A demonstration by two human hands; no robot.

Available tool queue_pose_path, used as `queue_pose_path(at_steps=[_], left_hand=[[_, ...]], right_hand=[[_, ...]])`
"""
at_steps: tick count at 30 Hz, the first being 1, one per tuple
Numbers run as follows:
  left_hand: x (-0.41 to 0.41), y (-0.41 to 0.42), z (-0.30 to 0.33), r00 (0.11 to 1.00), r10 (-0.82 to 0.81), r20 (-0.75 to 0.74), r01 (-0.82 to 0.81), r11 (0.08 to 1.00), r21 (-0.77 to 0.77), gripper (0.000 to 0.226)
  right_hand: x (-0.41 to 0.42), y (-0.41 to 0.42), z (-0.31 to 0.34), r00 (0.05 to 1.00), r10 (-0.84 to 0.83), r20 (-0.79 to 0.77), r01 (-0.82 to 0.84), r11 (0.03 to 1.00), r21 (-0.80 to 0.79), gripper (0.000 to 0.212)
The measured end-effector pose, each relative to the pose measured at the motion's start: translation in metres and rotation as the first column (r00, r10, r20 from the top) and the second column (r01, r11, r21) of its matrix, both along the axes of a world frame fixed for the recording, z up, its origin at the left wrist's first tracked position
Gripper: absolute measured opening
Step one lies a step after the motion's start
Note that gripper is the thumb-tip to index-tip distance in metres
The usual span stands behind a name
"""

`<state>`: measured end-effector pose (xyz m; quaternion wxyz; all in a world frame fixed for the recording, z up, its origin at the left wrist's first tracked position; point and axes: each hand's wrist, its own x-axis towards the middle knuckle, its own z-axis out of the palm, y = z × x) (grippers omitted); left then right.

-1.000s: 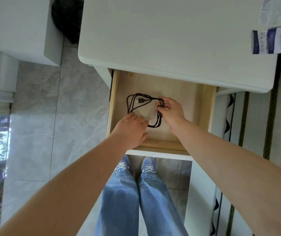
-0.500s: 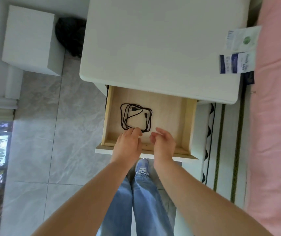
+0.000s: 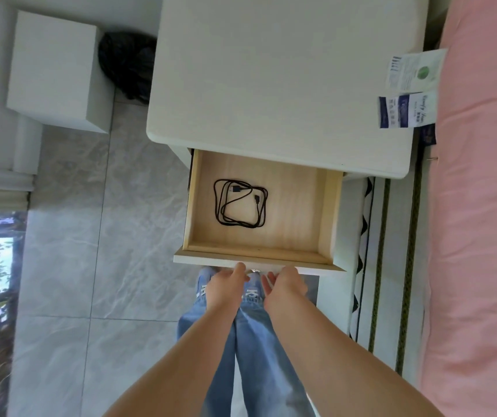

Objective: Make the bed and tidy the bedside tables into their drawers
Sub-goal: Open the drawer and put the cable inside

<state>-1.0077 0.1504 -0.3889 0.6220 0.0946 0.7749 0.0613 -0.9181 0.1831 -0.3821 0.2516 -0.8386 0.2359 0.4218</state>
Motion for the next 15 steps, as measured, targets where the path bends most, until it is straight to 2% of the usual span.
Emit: queue_pose_path(at_steps=[1, 2, 3, 5, 7, 11, 15], left_hand=[[0.0, -0.005, -0.002, 0.983, 0.18, 0.039, -0.179, 0.983, -0.029, 0.029], [0.0, -0.007, 0.001, 0.923, 0.373, 0.09, -0.368, 0.927, -0.07, 0.022], [0.0, -0.01, 0.001, 0.827, 0.545, 0.138, -0.536, 0.838, -0.099, 0.016], [-0.003, -0.011, 0.004, 0.64, 0.741, 0.203, -0.735, 0.667, -0.119, 0.021], [-0.007, -0.006, 0.007, 0.514, 0.818, 0.256, -0.822, 0.556, -0.125, 0.032], [-0.014, 0.022, 0.013, 0.339, 0.888, 0.311, -0.891, 0.409, -0.196, 0.048], [-0.018, 0.06, 0.02, 0.248, 0.899, 0.361, -0.908, 0.345, -0.237, 0.072]], right_hand=[[-0.002, 0.001, 0.0, 1.0, -0.027, -0.009, 0.027, 1.0, 0.007, 0.016], [-0.004, 0.003, 0.0, 0.998, -0.059, -0.016, 0.06, 0.998, 0.016, 0.018], [-0.006, 0.004, 0.0, 0.995, -0.096, -0.018, 0.096, 0.995, 0.022, 0.02], [-0.01, 0.007, 0.002, 0.987, -0.161, -0.011, 0.162, 0.986, 0.041, 0.027], [-0.012, 0.01, 0.004, 0.975, -0.223, -0.01, 0.223, 0.972, 0.081, 0.032], [-0.012, 0.028, 0.012, 0.968, -0.242, -0.06, 0.249, 0.955, 0.158, 0.028], [-0.007, 0.061, 0.025, 0.959, -0.214, -0.186, 0.251, 0.947, 0.2, 0.032]])
